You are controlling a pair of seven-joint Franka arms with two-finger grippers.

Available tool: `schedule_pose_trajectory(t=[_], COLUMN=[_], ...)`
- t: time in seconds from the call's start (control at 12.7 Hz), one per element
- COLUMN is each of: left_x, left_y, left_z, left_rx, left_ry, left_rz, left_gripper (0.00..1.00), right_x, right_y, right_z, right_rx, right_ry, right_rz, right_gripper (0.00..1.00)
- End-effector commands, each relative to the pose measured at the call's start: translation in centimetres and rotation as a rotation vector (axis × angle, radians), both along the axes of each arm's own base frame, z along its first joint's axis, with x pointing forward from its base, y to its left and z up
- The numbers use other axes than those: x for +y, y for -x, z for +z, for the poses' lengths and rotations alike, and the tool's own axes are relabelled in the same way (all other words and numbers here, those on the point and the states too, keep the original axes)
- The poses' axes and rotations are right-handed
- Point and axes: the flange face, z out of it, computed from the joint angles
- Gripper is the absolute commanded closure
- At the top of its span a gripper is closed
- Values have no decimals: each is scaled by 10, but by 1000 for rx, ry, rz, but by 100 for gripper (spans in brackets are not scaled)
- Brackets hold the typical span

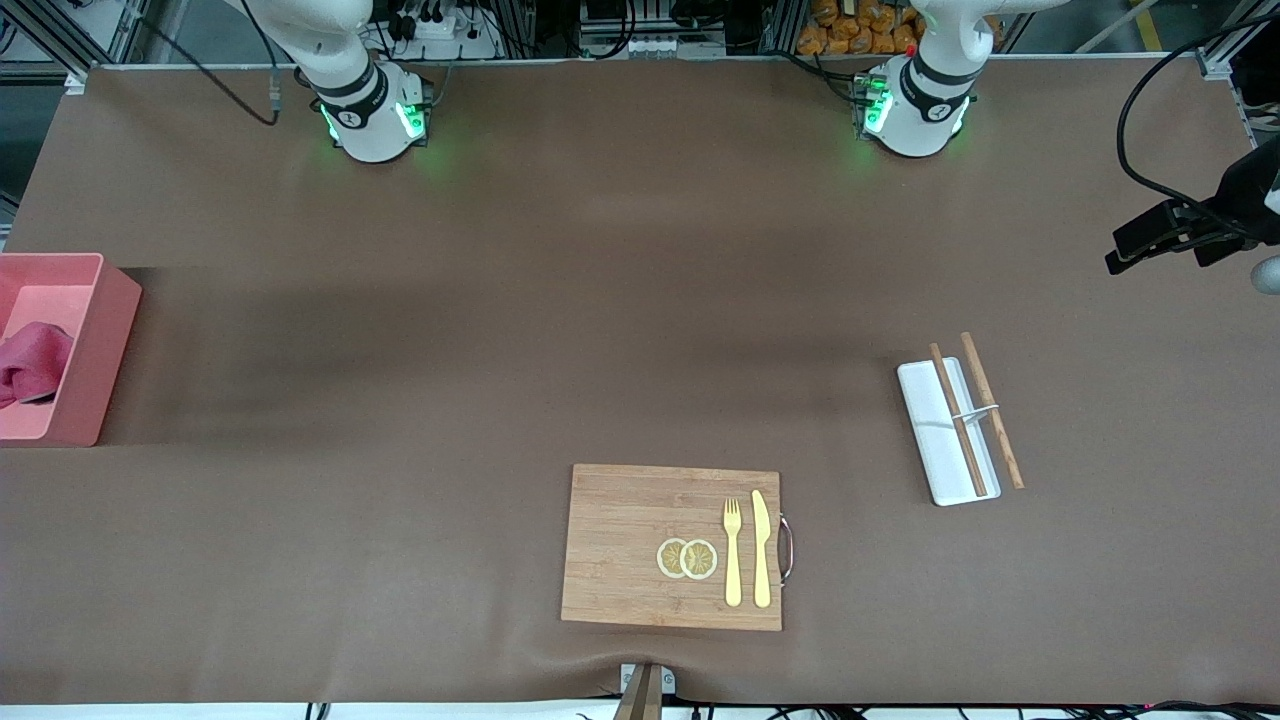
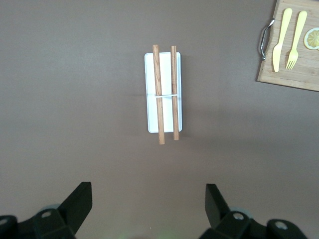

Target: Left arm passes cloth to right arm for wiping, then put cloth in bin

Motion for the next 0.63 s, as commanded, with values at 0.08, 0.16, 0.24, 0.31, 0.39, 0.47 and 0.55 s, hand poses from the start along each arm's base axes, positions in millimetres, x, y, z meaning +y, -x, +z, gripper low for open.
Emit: schedule_pose_trajectory(t=[0.08,0.16,0.24,0.31,0.39,0.47,0.55], left_x=[-2,-2,-2,-2,-2,-2,-5], left_y=[3,3,3,3,4,5,8], left_z=[4,3,3,2,3,4,7], left_rx=[-13,-12,-11,-8,-7,-8,-11], left_ry=[-3,-3,-1,-3,-6,-13,-16], left_rz=[-18,-16,-16,-16,-13,-4,-2], left_gripper=[0,0,0,0,0,0,0], right_x=[99,106,108,111,117,124,134], right_y=[17,30,50,71,86,97,101], right_z=[28,34,44,53,62,69,71], right_rx=[73,91,96,88,78,74,79], right_ry=[29,32,30,28,27,25,28], right_rz=[-140,-171,-188,-217,-244,-290,-345], right_gripper=[0,0,0,0,0,0,0])
